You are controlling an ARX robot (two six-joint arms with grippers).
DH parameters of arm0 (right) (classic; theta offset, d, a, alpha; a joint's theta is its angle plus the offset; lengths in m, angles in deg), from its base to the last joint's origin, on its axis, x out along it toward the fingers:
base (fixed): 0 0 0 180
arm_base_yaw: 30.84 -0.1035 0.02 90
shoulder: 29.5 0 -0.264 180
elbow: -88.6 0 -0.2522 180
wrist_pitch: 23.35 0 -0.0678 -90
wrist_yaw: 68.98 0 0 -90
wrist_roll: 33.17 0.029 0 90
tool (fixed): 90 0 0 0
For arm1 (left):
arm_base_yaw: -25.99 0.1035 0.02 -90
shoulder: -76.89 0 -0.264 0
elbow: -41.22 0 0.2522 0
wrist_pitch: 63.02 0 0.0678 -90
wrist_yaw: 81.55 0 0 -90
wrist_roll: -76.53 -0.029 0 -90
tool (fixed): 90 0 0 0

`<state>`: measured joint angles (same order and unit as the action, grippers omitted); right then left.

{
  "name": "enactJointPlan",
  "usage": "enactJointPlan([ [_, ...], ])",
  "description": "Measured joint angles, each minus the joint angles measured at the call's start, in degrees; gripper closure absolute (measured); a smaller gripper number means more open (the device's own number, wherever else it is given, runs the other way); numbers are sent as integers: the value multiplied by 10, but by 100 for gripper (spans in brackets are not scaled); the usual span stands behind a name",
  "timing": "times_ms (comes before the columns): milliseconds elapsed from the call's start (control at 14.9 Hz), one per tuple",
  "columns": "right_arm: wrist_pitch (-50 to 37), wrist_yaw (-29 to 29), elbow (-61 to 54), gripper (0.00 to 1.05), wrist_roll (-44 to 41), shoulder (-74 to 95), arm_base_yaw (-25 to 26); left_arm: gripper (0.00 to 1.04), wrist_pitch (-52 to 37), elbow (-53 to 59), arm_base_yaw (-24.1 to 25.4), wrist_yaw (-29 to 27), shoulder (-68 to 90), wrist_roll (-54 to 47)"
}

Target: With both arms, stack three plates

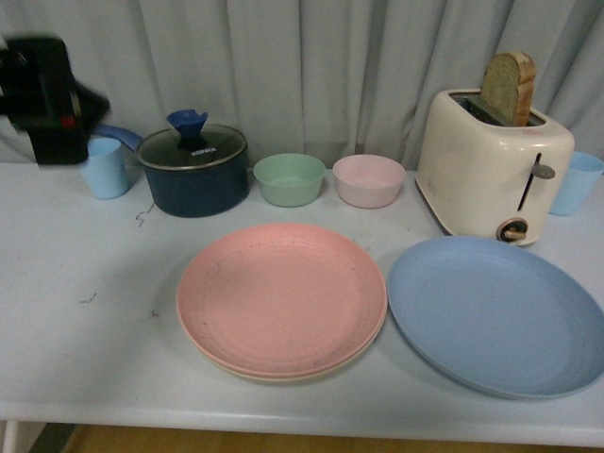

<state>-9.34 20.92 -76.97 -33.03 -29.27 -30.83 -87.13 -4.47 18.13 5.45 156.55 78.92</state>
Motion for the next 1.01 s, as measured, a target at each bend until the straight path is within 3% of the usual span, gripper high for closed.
enactJointPlan([
  [67,-1,1,0,6,0,0,0,30,-115,56,7,-34,-9,-10],
  [135,0,1,0,6,0,0,0,45,-152,108,15,-32,-31,-14],
  [404,-1,1,0,6,0,0,0,95,-146,199,37,-10,-141,-14],
  [471,-1,1,0,6,0,0,0,103,-135,218,54,14,-168,-15],
  [605,-1,1,0,6,0,0,0,103,-111,245,81,26,-229,-16],
  [807,-1,1,0,6,0,0,0,103,-110,290,78,30,-276,-16],
  [1009,0,1,0,6,0,0,0,103,-34,309,78,30,-369,-16],
])
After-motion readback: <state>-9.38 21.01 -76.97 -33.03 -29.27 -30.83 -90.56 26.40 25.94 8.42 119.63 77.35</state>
